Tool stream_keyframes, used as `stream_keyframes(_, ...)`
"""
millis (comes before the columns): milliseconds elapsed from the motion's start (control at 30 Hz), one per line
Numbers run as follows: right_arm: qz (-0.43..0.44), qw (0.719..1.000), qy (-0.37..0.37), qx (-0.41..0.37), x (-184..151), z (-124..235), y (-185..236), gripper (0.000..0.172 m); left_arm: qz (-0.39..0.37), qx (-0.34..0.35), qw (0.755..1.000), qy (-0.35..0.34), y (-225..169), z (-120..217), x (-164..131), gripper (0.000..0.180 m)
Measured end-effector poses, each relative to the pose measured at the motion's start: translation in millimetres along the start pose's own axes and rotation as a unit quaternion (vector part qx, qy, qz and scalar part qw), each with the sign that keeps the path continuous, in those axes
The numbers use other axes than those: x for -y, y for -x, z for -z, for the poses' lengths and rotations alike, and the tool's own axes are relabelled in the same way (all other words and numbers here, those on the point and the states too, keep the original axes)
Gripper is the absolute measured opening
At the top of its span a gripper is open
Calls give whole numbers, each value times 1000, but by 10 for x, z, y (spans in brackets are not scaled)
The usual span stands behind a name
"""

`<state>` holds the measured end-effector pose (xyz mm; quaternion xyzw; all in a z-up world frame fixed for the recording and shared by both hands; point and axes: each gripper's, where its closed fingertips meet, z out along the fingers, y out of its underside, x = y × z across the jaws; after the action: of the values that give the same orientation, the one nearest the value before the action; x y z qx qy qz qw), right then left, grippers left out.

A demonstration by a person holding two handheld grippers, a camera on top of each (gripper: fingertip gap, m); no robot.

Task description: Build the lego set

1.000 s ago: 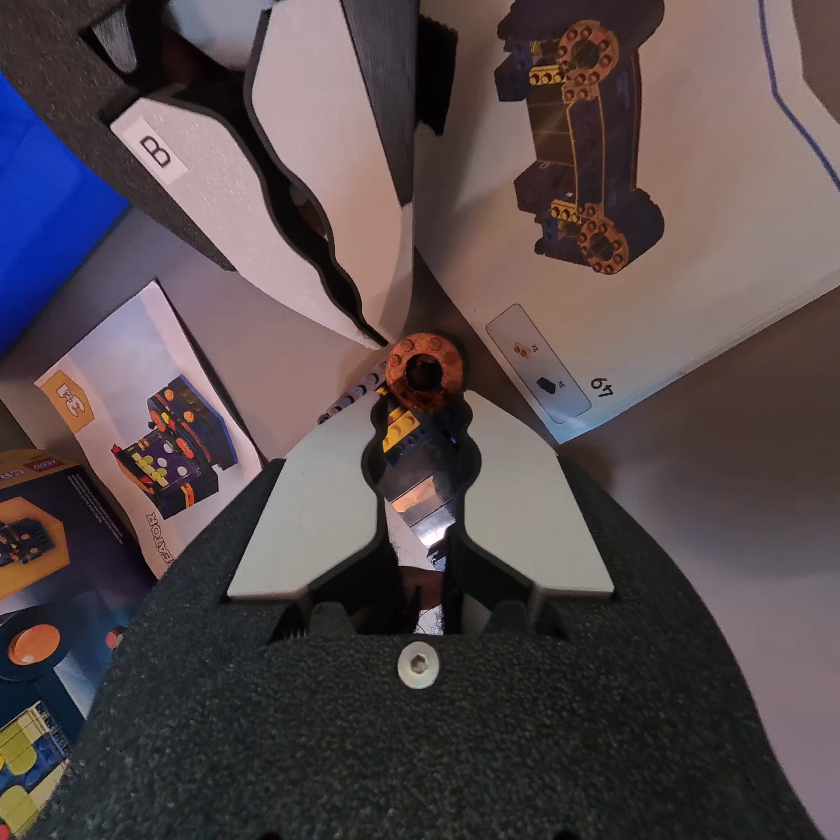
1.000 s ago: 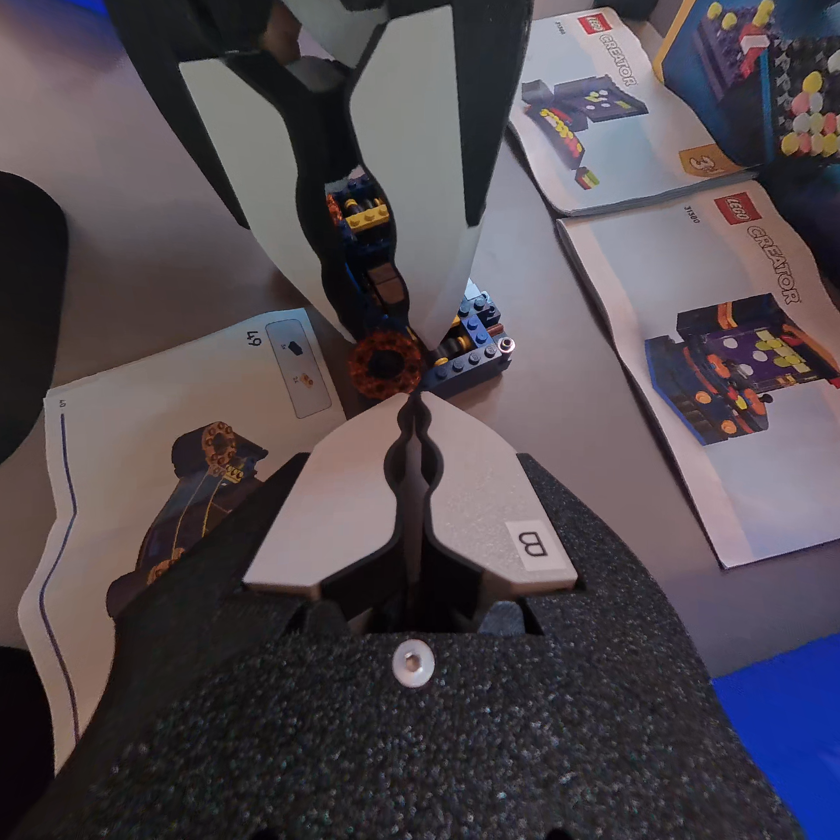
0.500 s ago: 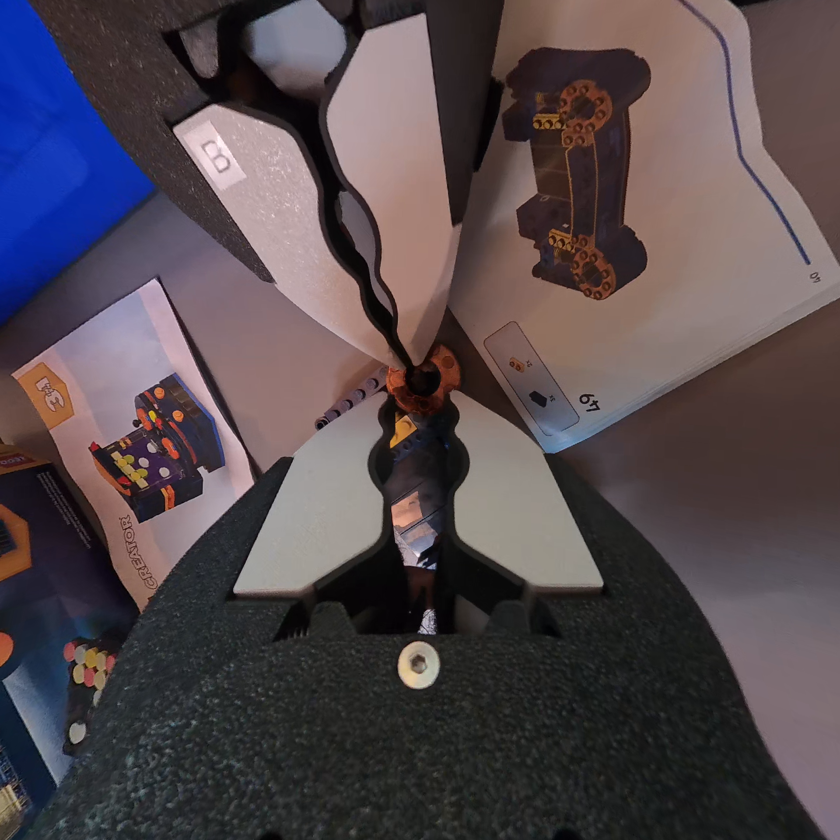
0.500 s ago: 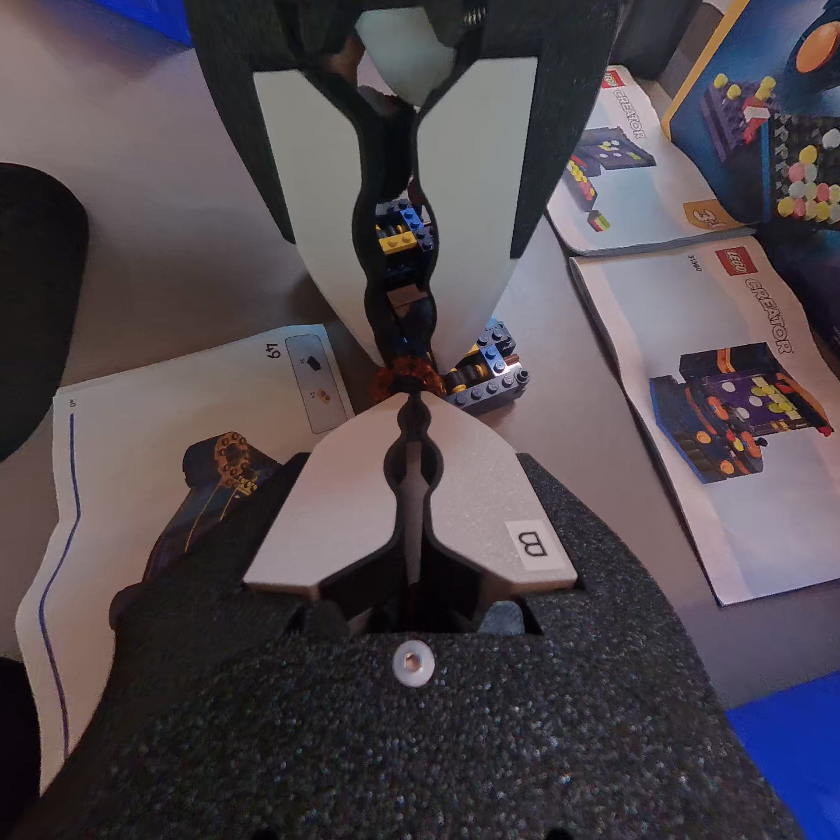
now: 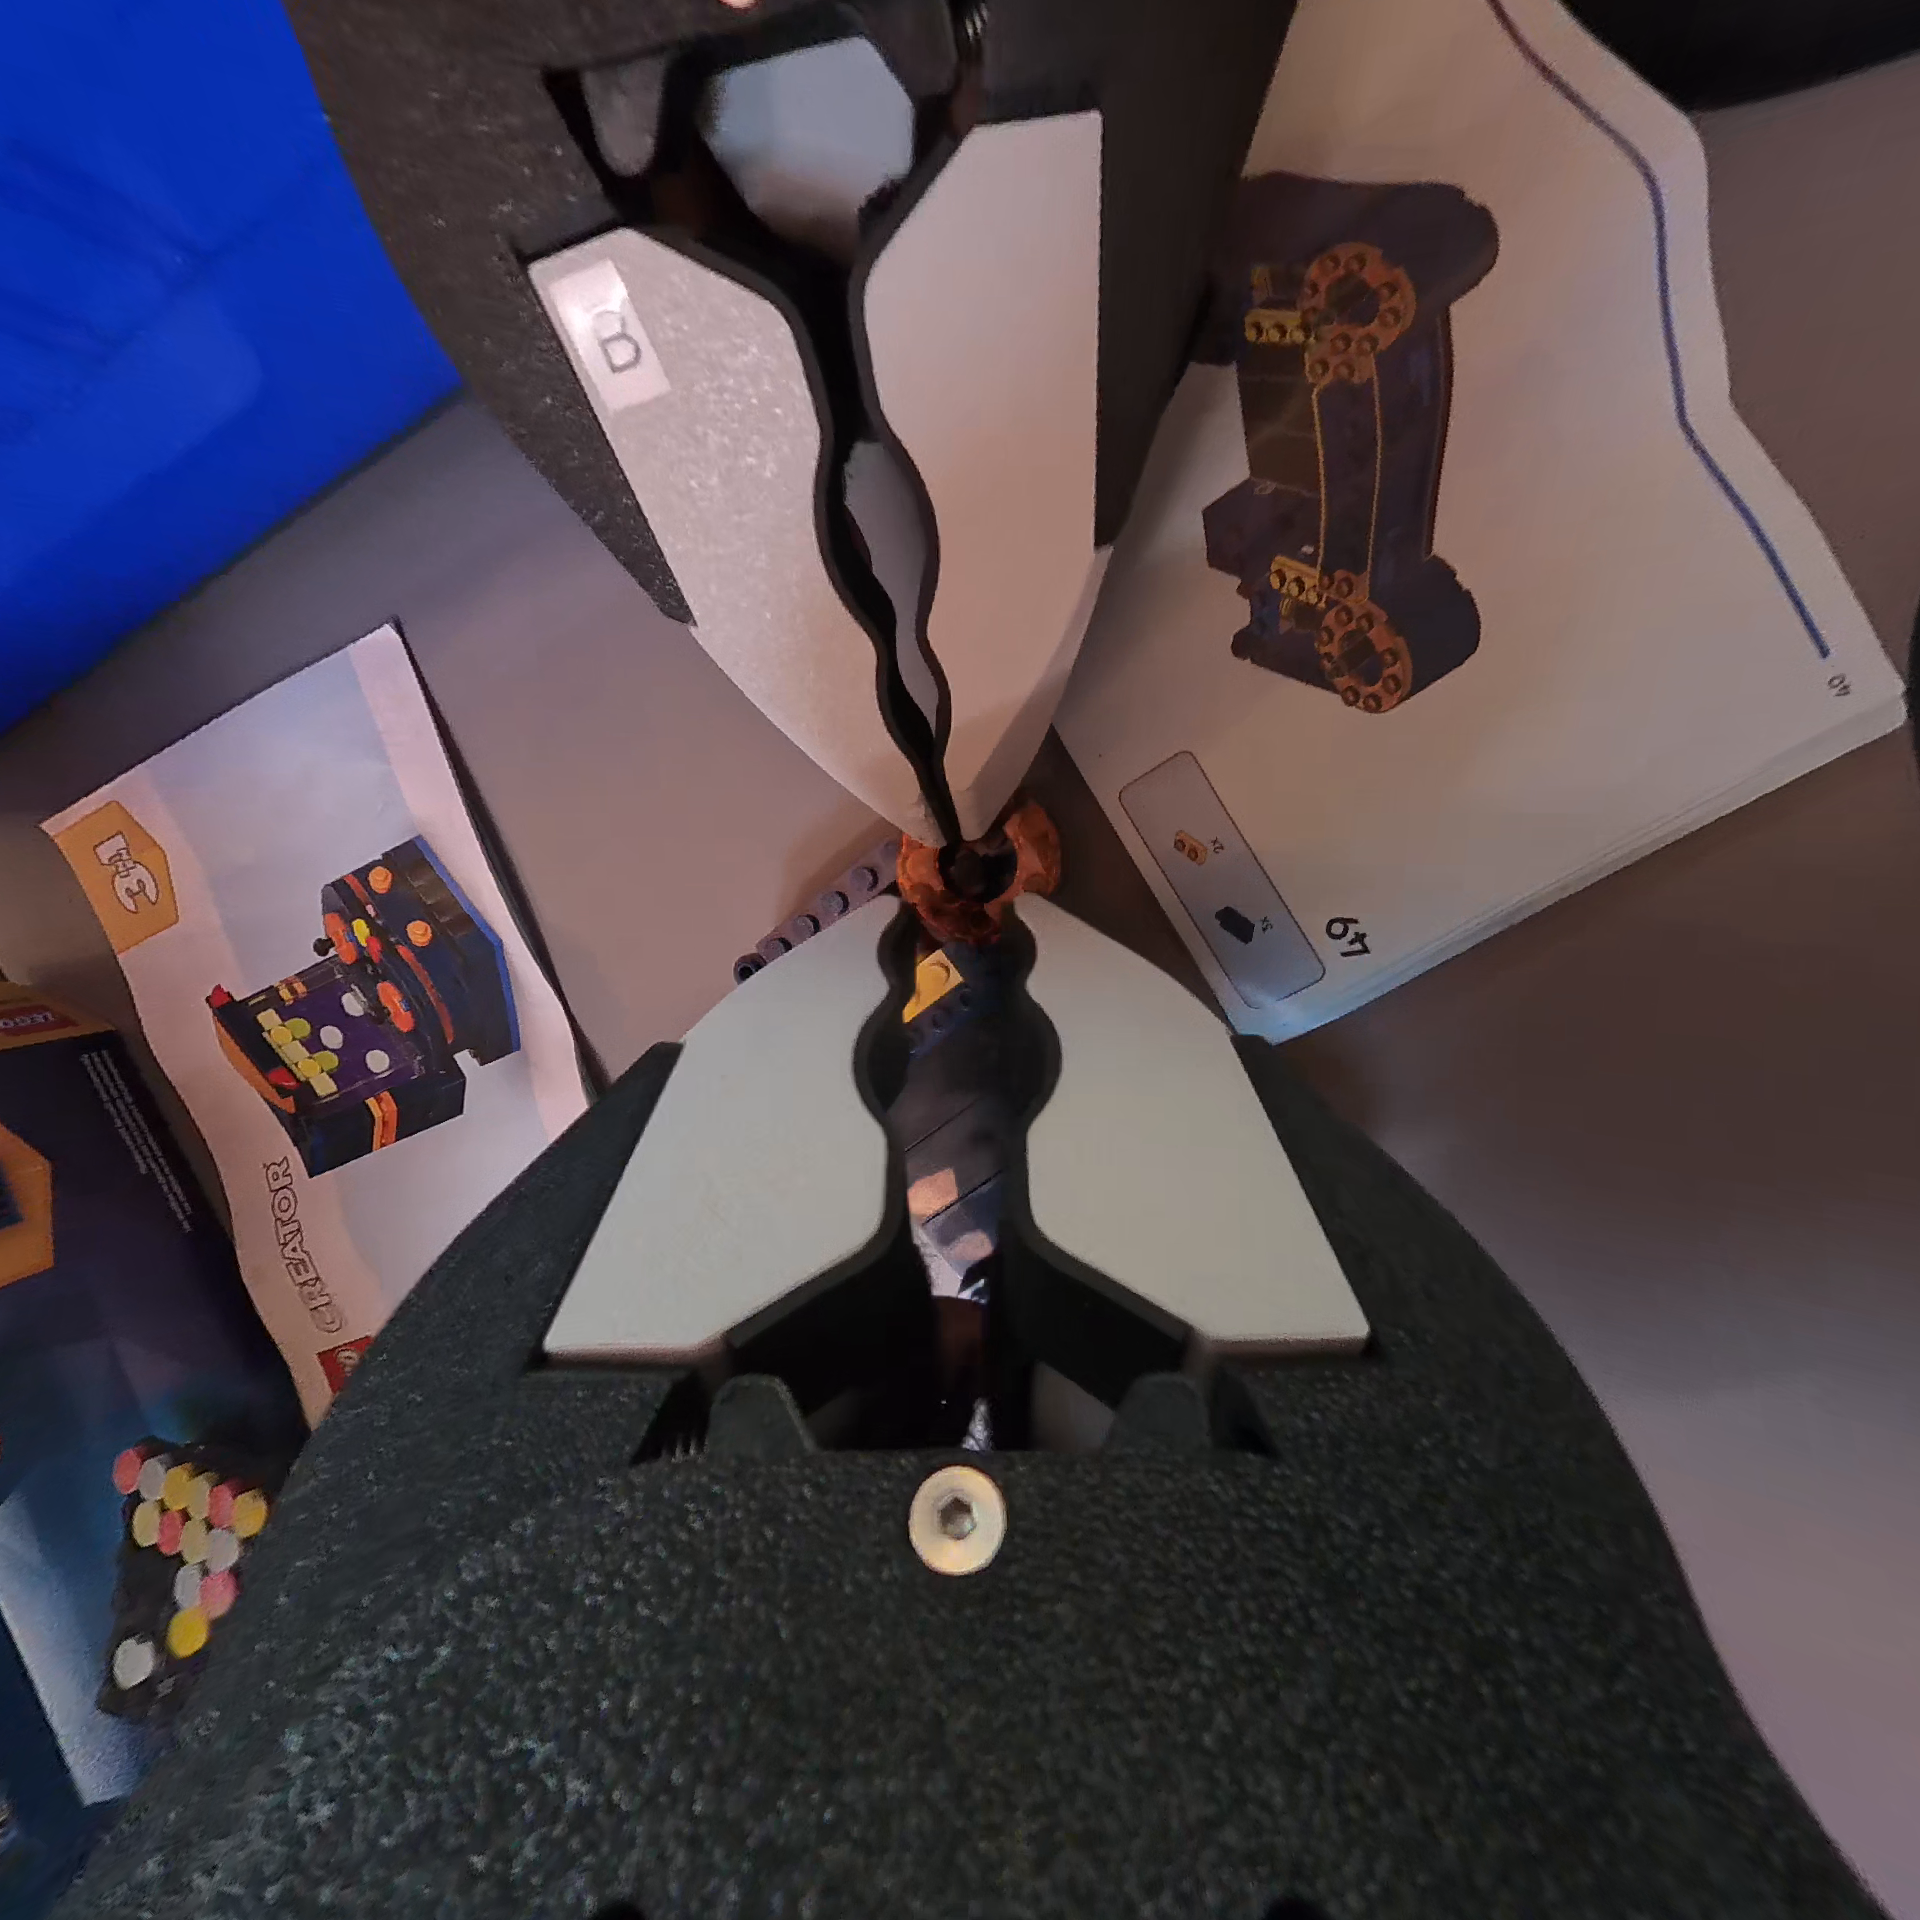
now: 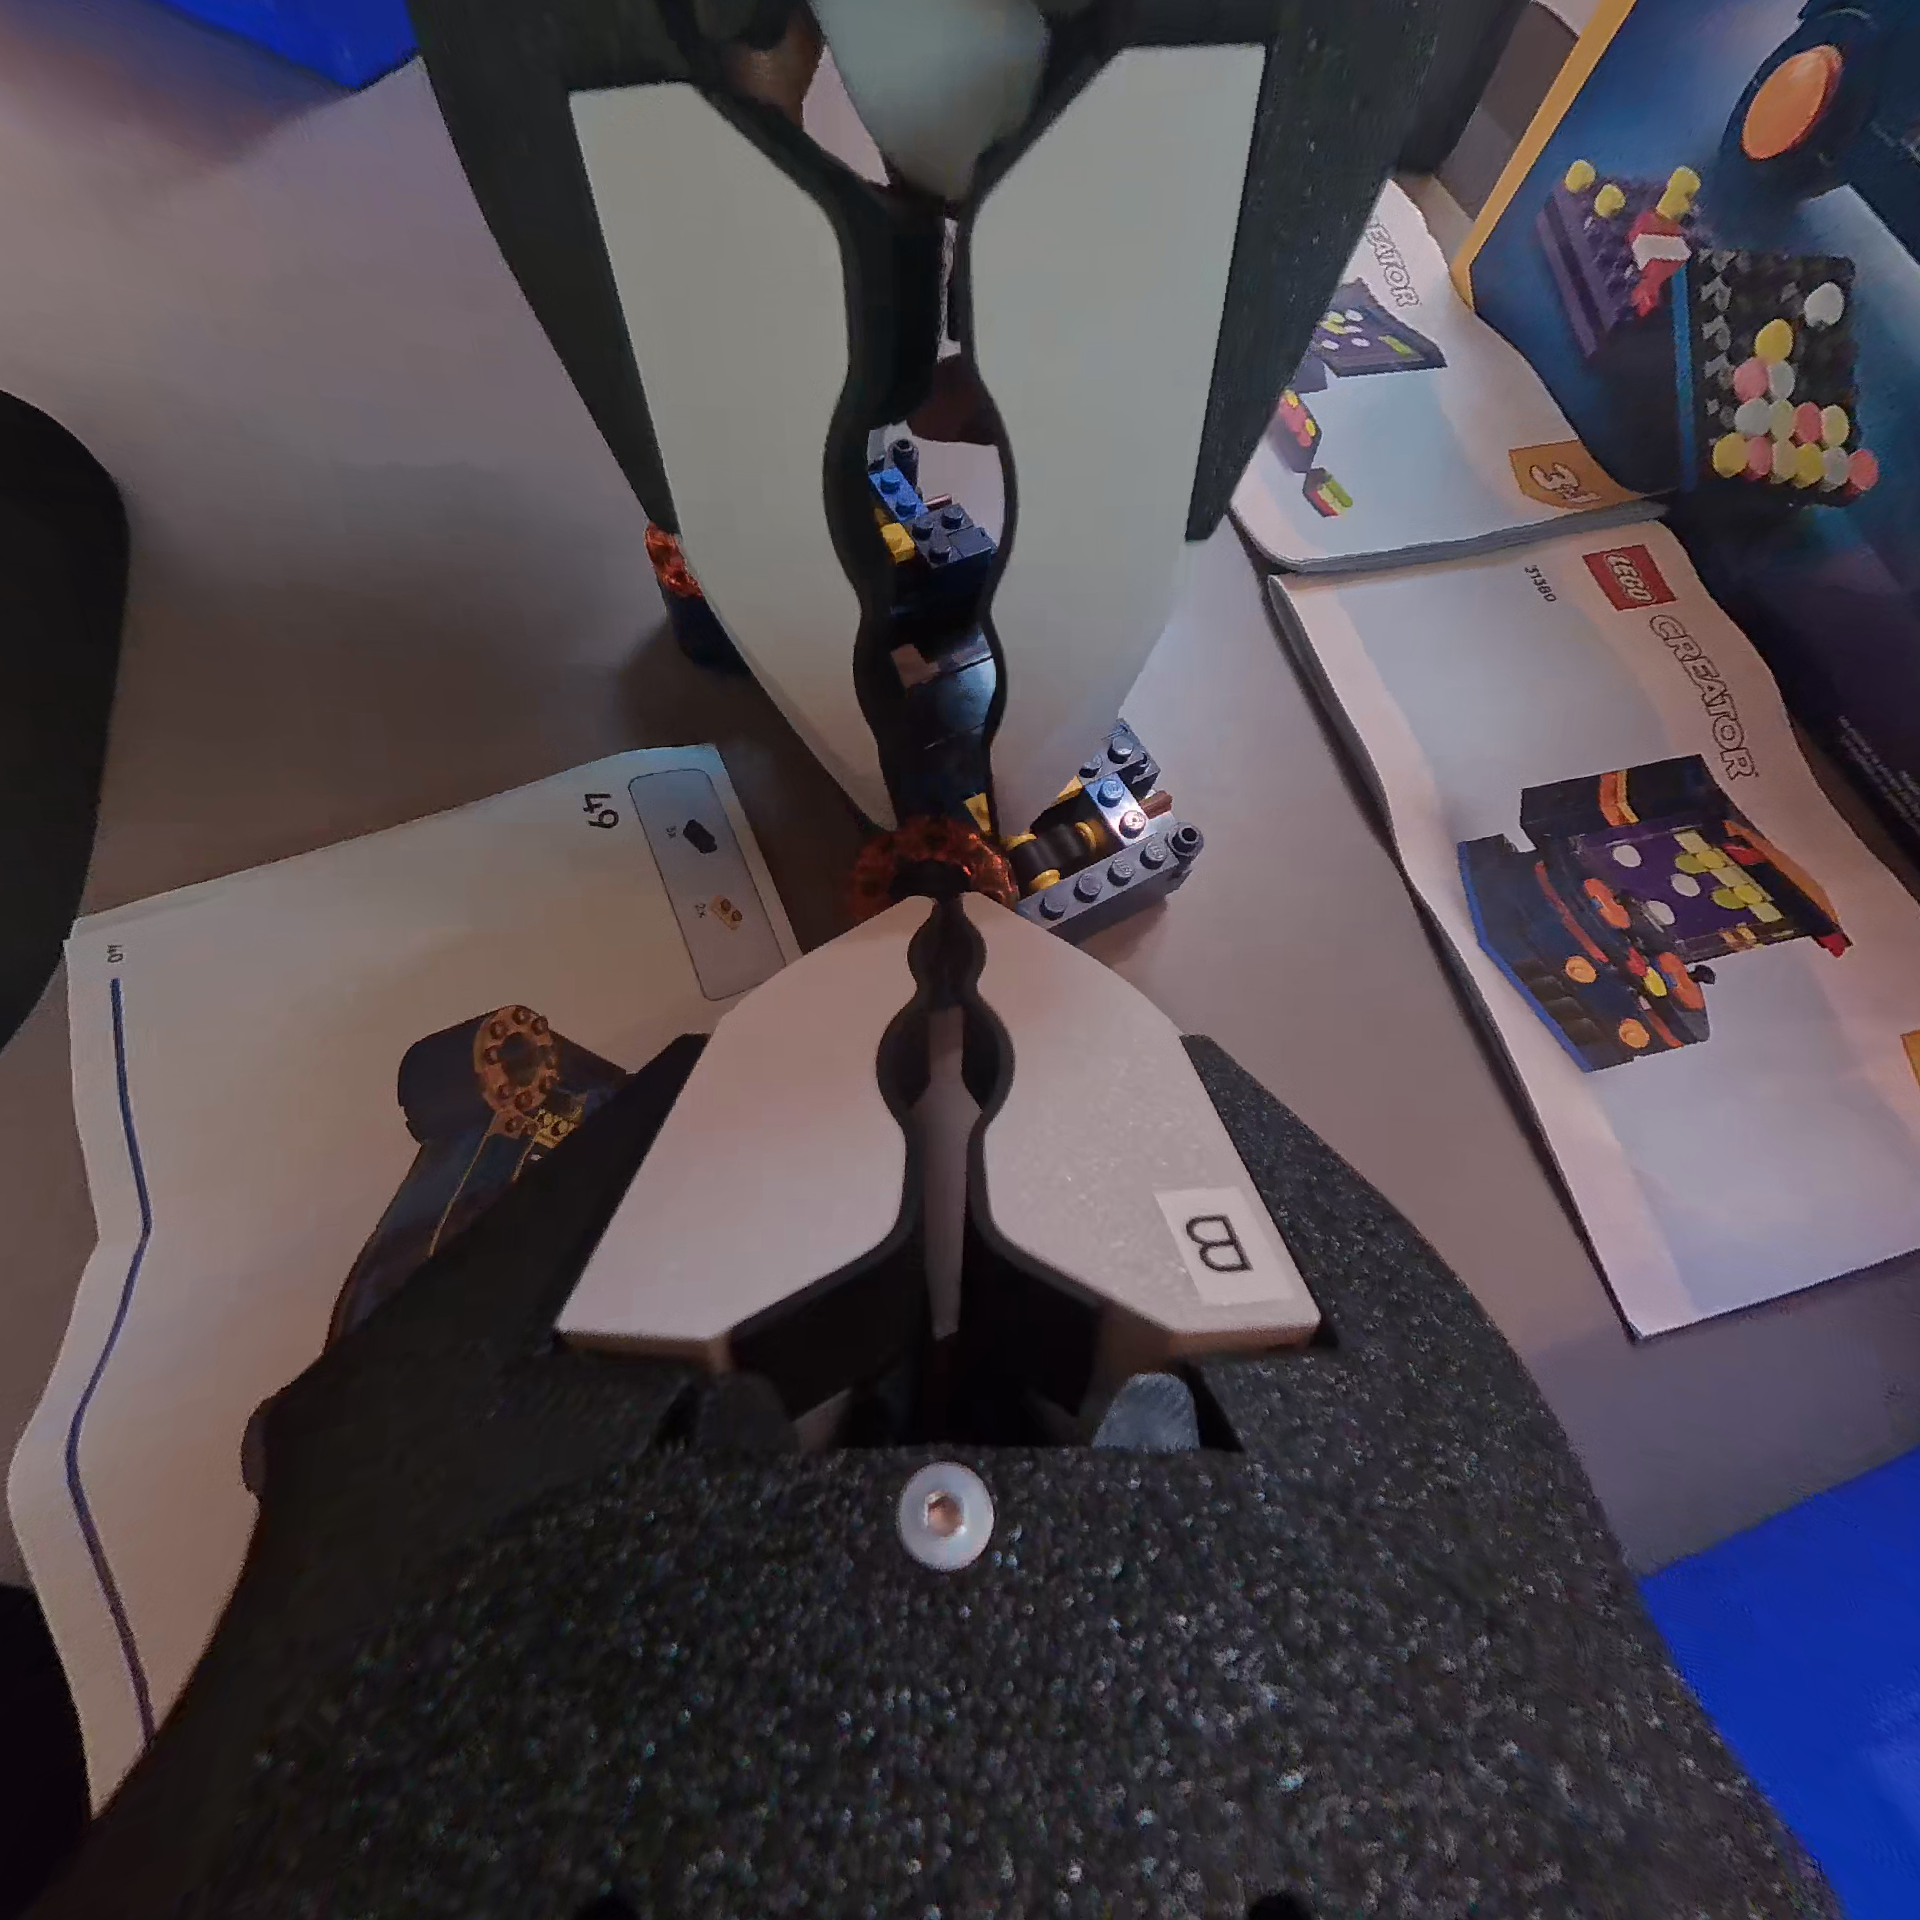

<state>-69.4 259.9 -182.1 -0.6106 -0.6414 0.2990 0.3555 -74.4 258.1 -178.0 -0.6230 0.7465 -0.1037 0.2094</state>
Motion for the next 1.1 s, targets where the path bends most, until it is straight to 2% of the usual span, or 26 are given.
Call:
stream_keyframes(167,-21,1000,5,4,-3,-1,1,0,17,-8,1000,11,-14,-53,-58,2)
stream_keyframes(833,20,998,-35,-49,5,15,-59,0,-7,31,999,32,37,-67,-50,2)
stream_keyframes(1000,14,998,-37,-47,4,15,-75,0,-12,33,998,55,31,-51,-134,6)
stream_keyframes(1100,22,998,-36,-56,-3,28,-102,0,-4,33,998,46,26,-39,-124,8)
